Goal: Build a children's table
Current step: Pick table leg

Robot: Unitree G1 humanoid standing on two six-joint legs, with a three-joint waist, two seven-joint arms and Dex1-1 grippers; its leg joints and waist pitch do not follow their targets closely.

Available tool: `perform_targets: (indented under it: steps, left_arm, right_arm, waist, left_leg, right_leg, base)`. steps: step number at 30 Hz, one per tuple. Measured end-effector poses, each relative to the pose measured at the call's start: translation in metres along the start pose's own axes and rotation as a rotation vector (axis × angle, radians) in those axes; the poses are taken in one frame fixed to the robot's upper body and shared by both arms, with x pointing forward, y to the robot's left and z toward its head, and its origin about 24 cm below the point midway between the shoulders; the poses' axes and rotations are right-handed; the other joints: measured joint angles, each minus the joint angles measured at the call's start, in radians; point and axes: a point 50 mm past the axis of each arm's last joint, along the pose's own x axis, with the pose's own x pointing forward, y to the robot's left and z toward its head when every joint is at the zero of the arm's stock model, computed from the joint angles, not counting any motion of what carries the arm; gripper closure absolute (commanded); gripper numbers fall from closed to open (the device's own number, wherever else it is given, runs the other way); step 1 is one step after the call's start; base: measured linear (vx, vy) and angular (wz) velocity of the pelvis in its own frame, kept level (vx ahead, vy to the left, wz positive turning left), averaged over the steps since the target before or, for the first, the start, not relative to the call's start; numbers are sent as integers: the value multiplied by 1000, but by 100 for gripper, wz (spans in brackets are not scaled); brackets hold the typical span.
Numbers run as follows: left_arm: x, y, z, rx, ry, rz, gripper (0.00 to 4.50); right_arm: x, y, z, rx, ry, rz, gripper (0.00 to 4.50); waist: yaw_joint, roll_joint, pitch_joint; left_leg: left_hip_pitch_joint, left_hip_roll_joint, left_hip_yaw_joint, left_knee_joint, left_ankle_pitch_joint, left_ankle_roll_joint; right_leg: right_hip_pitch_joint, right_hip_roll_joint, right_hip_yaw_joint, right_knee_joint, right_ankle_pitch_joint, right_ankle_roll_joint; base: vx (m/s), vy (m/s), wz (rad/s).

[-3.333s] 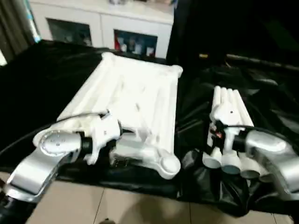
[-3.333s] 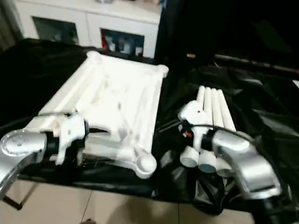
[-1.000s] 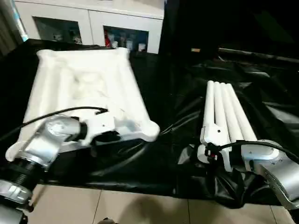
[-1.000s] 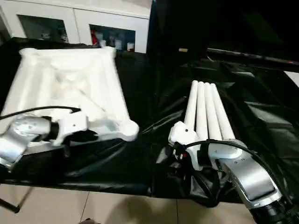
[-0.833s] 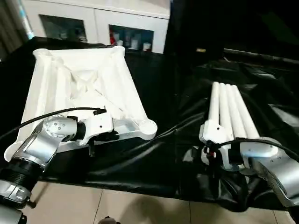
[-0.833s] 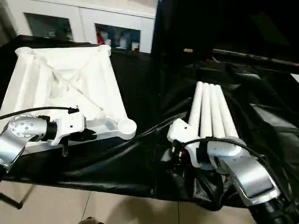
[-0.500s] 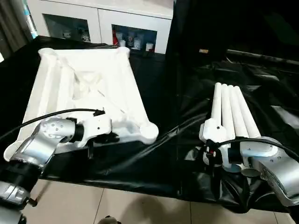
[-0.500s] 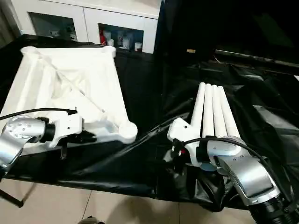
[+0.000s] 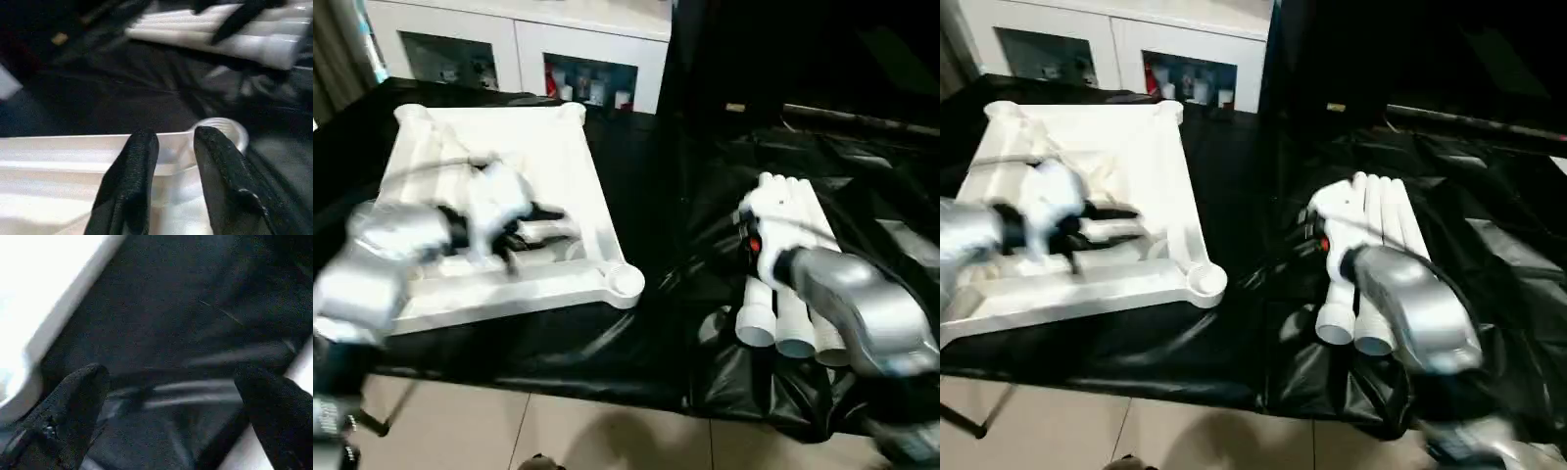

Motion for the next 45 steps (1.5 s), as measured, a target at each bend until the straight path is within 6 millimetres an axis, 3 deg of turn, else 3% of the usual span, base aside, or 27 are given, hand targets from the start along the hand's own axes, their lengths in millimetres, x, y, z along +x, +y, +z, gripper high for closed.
perform_targets:
  steps: [8,12,26,34,41,42,45]
  left_arm:
    - [26,-24,15,-39,-85,-80,300]
    - [30,-29,19,-43,-81,-101,300]
    - [31,-34,21,-36,-56,-133,300]
    - [28,-34,23,-26,-39,-132,300]
    - [26,-35,25,-15,-35,-134,300]
    - [26,-35,25,-15,-35,-135,296]
    - [26,-35,25,-16,-34,-135,296]
  right_arm:
    - [-1,-20,-10,123,140,-178,0]
    - [0,-20,-16,155,222,-187,0]
    - [10,-12,-27,203,293,-183,0]
    - [20,-2,-45,253,393,-143,0]
    - [25,-2,-45,292,406,-134,0]
    - [25,-2,-45,299,405,-135,28]
    - [27,-4,-45,319,404,-135,41]
  waist:
    - [-3,-1,1]
    - [-6,-1,1]
    - [-4,1,2]
    - [-4,1,2]
    - [-4,0,1]
    - [-3,0,1]
    - [-3,0,1]
  left_leg:
    - [0,0,0,-1,1,-1]
    - [1,0,0,-3,2,-4]
    - [1,0,0,-4,4,-6]
    - [1,0,0,-5,4,-7]
    - [1,0,0,-5,5,-8]
    - [1,0,0,-5,5,-8]
    - [1,0,0,-5,5,-8]
  right_leg:
    - [-1,0,0,0,0,0]
    - [0,0,0,0,0,1]
    - [-1,1,0,0,1,1]
    - [-1,1,0,0,1,1]
    - [-1,1,0,0,1,1]
    - [-1,1,0,0,1,1]
    - [-1,1,0,0,1,2]
  base:
    - [0,0,0]
    - [0,0,0]
    - [0,0,0]
    - [0,0,0]
    - [0,0,0]
    - [0,0,0]
    - [0,0,0]
